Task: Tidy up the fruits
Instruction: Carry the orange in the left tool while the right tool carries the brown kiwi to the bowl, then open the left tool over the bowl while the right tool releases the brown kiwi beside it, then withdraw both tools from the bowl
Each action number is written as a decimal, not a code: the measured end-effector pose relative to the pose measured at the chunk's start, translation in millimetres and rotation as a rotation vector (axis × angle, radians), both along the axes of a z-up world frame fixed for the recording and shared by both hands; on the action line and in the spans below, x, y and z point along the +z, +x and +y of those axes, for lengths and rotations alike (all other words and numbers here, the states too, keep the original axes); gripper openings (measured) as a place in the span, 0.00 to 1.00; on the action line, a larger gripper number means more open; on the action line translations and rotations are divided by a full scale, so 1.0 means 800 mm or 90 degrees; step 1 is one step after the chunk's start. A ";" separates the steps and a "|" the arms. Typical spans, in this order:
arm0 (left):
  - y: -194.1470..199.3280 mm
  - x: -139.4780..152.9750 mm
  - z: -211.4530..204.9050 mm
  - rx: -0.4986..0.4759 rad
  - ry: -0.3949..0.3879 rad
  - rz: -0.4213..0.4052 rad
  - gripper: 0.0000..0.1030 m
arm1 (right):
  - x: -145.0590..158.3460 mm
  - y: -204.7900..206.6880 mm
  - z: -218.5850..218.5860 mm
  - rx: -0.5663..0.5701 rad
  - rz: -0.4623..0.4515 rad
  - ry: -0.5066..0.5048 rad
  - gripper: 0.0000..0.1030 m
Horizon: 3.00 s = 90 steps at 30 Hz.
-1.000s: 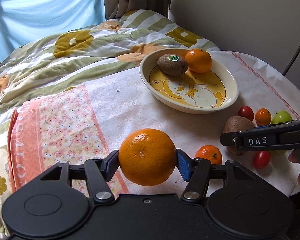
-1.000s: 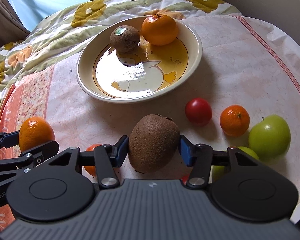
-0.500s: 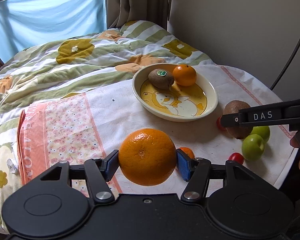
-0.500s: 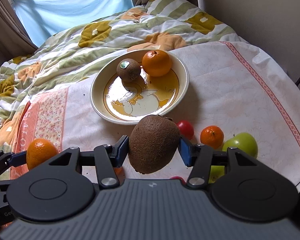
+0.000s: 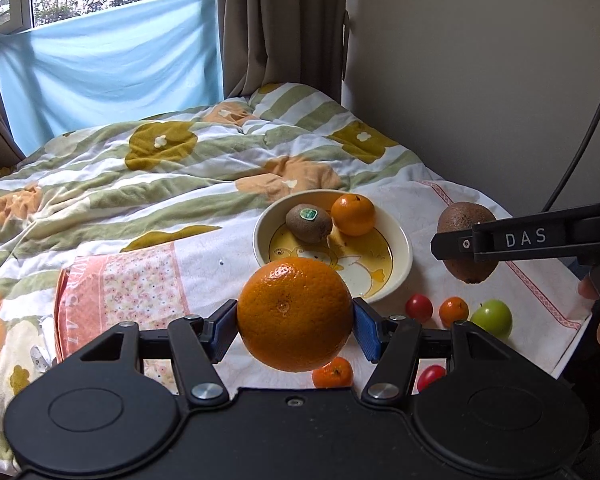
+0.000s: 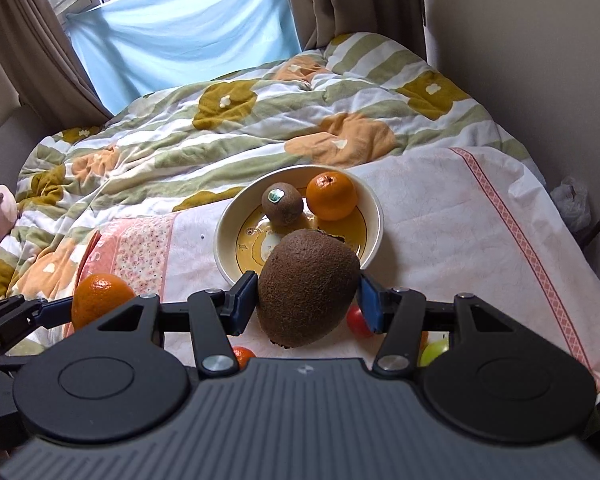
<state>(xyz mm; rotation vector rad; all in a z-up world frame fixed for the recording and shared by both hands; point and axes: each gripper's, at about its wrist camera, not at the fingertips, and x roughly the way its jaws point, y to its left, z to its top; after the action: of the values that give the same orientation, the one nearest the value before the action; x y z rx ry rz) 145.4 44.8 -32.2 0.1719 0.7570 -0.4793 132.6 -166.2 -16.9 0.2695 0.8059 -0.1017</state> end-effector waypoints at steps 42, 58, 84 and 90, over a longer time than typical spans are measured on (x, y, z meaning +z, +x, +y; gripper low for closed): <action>0.191 -0.121 -0.151 0.130 0.143 0.074 0.63 | -0.122 0.185 -0.089 0.274 0.098 -0.005 0.66; 0.161 -0.072 -0.120 0.176 0.102 0.043 0.95 | -0.107 0.173 -0.094 0.263 0.094 -0.009 0.66; 0.091 -0.056 -0.089 0.251 0.065 0.074 0.95 | -0.137 0.181 -0.054 0.349 0.064 -0.090 1.00; 0.085 -0.054 -0.091 0.255 0.066 0.068 0.95 | -0.124 0.172 -0.064 0.354 0.031 -0.091 1.00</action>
<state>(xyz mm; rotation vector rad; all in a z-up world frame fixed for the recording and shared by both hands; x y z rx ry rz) 213.7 -27.8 -75.7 0.0875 0.8969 -0.0698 270.0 -217.7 -116.4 -0.0983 0.8928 0.3574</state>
